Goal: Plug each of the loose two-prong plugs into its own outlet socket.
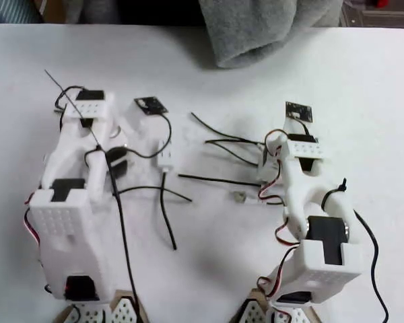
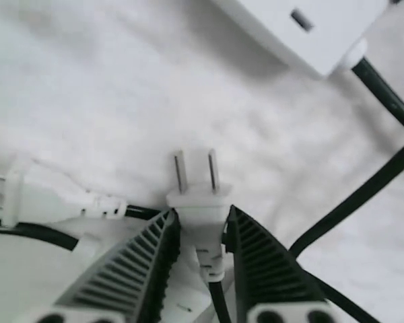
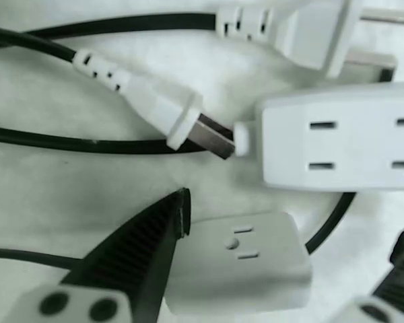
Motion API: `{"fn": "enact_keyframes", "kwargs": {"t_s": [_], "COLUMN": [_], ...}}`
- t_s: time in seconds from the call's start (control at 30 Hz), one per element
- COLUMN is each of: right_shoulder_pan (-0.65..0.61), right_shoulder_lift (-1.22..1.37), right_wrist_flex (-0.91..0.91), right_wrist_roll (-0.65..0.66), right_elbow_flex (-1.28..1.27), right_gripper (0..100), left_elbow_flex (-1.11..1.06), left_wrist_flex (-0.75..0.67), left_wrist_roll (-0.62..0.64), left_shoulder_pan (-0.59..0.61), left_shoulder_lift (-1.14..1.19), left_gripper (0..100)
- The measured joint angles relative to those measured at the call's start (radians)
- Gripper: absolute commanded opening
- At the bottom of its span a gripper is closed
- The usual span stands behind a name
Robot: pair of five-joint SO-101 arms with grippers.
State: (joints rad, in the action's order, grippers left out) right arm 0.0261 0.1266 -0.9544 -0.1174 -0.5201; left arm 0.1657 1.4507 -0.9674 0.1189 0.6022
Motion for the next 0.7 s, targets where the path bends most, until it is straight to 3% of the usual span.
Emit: {"fn": "enact_keyframes", "kwargs": {"t_s": [0.17, 0.3, 0.7], "right_shoulder_pan": [0.000, 0.000, 0.000], "right_shoulder_lift": [0.000, 0.000, 0.000], "right_wrist_flex": [0.000, 0.000, 0.000], "right_wrist_roll": [0.000, 0.000, 0.000], "right_elbow_flex": [0.000, 0.000, 0.000], "right_gripper": [45.1, 45.1, 45.1], "left_elbow_flex": [0.003, 0.005, 0.091], "left_wrist_flex": [0.000, 0.000, -0.068], "left_wrist_roll": [0.000, 0.000, 0.000], "left_shoulder_pan": [0.002, 0.011, 0.126], "left_shoulder_lift": [0.000, 0.000, 0.005], "left_gripper": [8, 14, 16]}}
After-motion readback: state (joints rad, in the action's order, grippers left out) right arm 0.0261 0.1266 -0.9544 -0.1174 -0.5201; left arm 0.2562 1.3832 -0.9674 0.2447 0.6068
